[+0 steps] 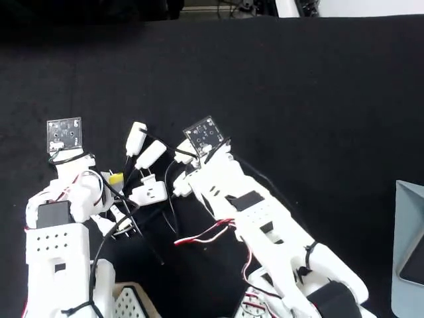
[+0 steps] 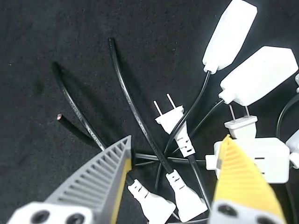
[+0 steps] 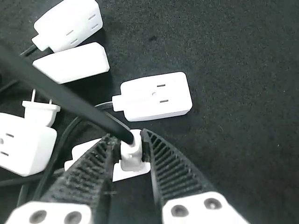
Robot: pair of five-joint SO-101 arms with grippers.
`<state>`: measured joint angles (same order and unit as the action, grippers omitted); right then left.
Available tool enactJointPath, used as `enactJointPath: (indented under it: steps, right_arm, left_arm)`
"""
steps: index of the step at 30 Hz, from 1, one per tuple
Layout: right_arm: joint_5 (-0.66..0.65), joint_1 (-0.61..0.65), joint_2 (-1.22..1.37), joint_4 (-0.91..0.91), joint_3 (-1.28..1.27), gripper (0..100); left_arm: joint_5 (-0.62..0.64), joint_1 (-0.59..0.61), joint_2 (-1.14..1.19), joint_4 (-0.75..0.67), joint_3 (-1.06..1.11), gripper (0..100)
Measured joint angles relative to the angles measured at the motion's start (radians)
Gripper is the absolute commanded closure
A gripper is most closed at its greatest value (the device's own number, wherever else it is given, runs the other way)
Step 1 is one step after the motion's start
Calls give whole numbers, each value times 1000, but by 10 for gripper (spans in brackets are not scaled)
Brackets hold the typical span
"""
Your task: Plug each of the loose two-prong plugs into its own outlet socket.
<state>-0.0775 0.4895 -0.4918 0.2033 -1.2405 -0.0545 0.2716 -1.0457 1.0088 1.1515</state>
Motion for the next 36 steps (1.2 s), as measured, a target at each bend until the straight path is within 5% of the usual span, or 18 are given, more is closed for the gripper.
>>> enactJointPath:
  steps: [18,24,29,36]
  right_arm:
    - [-54,-5,0,189,84,986]
    - [-57,-2,0,-8,-15,986]
    - [-5,-2,0,-69,-60,986]
    - [121,-6,0,91,2,985]
  left_arm:
    - [0,0,0,0,0,713]
    - [0,0,0,0,0,713]
    - [0,0,0,0,0,713]
    - [0,0,0,0,0,713]
